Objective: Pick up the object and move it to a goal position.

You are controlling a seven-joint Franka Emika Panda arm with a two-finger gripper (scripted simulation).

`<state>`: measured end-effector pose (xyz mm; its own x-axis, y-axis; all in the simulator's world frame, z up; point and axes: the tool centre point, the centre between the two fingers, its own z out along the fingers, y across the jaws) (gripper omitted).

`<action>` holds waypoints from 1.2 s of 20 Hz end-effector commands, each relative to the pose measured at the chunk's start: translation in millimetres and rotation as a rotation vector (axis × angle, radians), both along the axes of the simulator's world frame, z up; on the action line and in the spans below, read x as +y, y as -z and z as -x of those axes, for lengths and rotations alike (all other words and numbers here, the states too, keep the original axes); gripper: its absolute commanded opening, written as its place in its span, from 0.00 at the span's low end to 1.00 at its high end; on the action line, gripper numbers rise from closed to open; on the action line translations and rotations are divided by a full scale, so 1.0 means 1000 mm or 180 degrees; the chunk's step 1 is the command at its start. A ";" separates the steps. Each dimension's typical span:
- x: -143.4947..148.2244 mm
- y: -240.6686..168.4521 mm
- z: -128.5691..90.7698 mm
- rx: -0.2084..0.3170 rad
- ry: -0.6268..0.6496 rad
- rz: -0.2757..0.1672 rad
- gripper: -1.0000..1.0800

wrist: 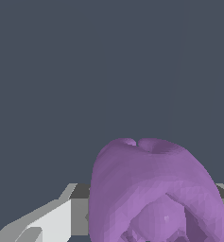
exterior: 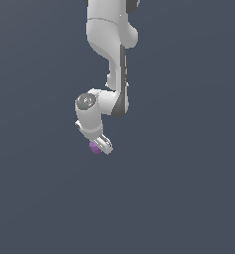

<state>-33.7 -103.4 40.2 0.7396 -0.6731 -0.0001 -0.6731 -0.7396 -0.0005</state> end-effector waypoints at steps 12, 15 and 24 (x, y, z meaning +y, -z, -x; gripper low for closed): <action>0.005 -0.008 -0.006 -0.0001 0.0002 0.0000 0.00; 0.010 -0.018 -0.013 -0.0001 0.0003 0.0002 0.00; 0.040 -0.069 -0.051 0.0000 0.0004 0.0006 0.00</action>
<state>10.3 -69.1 99.0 0.7388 -0.6740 0.0005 -0.6740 -0.7388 0.0007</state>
